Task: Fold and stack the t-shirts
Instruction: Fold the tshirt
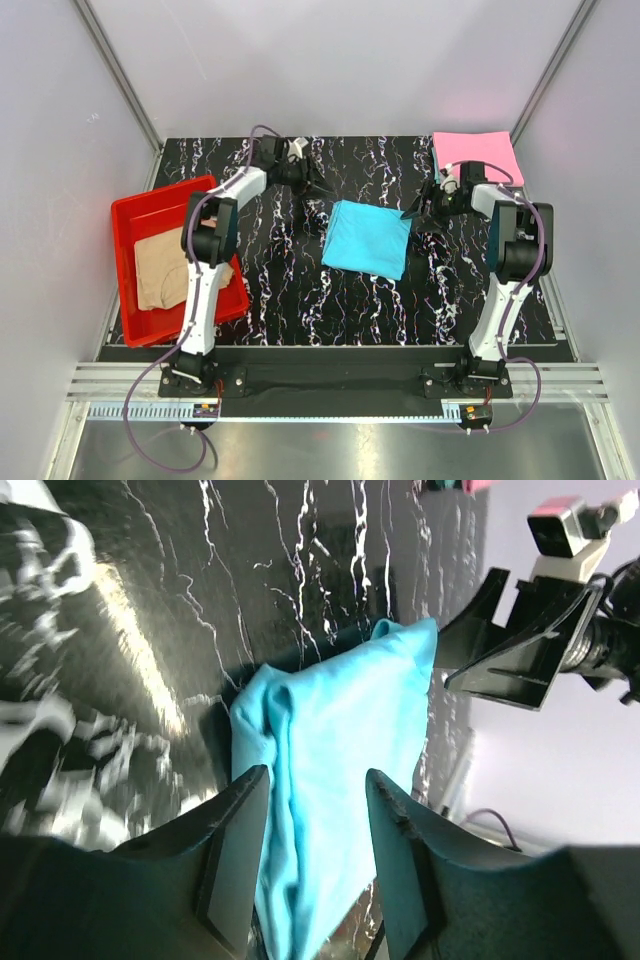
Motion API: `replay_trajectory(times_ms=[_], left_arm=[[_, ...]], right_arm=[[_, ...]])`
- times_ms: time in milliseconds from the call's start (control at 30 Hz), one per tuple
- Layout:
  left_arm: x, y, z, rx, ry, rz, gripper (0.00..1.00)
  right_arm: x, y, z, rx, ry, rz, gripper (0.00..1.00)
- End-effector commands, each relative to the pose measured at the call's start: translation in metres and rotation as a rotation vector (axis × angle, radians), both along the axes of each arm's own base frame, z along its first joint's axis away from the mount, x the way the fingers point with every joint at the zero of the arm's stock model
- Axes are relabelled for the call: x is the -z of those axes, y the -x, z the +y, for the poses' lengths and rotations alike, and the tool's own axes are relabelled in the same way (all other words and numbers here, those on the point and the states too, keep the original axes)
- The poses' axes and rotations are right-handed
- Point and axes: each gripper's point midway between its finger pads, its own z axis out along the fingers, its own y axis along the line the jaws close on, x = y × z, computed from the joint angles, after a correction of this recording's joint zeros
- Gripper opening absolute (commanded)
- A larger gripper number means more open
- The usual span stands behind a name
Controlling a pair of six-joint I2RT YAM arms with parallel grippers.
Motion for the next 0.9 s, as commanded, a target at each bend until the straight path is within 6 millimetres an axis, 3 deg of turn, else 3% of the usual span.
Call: replay_trajectory(times_ms=[0, 33, 100, 133, 167, 200, 267, 300, 367, 500, 633, 867], left_arm=[[-0.066, -0.007, 0.023, -0.054, -0.142, -0.162, 0.48], [-0.073, -0.005, 0.028, -0.057, -0.176, -0.193, 0.48], [-0.061, 0.008, 0.037, -0.066, -0.239, -0.169, 0.47], [-0.074, 0.015, 0.038, -0.067, -0.244, -0.193, 0.46], [-0.077, 0.021, 0.034, -0.061, -0.242, -0.207, 0.43], [-0.062, 0.037, 0.034, -0.048, -0.248, -0.168, 0.43], [-0.076, 0.054, 0.024, -0.021, -0.217, -0.213, 0.42], [-0.063, 0.068, 0.022, -0.003, -0.223, -0.182, 0.4], [-0.065, 0.084, 0.013, 0.033, -0.2, -0.191, 0.4], [-0.032, 0.107, 0.009, 0.063, -0.214, -0.128, 0.39], [0.005, 0.114, 0.013, 0.067, -0.253, -0.07, 0.36], [0.041, 0.122, 0.022, 0.066, -0.313, -0.003, 0.33]], right_arm=[[0.006, 0.001, -0.011, -0.051, 0.074, 0.013, 0.8], [0.011, 0.002, -0.011, -0.062, 0.072, 0.025, 0.8], [0.014, -0.001, -0.011, -0.068, 0.071, 0.036, 0.81], [0.016, -0.001, -0.011, -0.074, 0.073, 0.037, 0.81], [0.015, -0.003, -0.011, -0.076, 0.071, 0.037, 0.82], [0.018, -0.003, -0.011, -0.079, 0.068, 0.042, 0.82], [0.018, -0.005, -0.009, -0.085, 0.052, 0.041, 0.83], [0.018, -0.005, -0.008, -0.087, 0.046, 0.04, 0.84], [0.02, -0.006, -0.007, -0.095, 0.036, 0.04, 0.85], [0.02, -0.005, -0.003, -0.11, 0.025, 0.048, 0.87], [0.021, -0.009, -0.001, -0.126, 0.067, 0.044, 0.89], [0.022, -0.012, -0.002, -0.15, 0.073, 0.05, 0.89]])
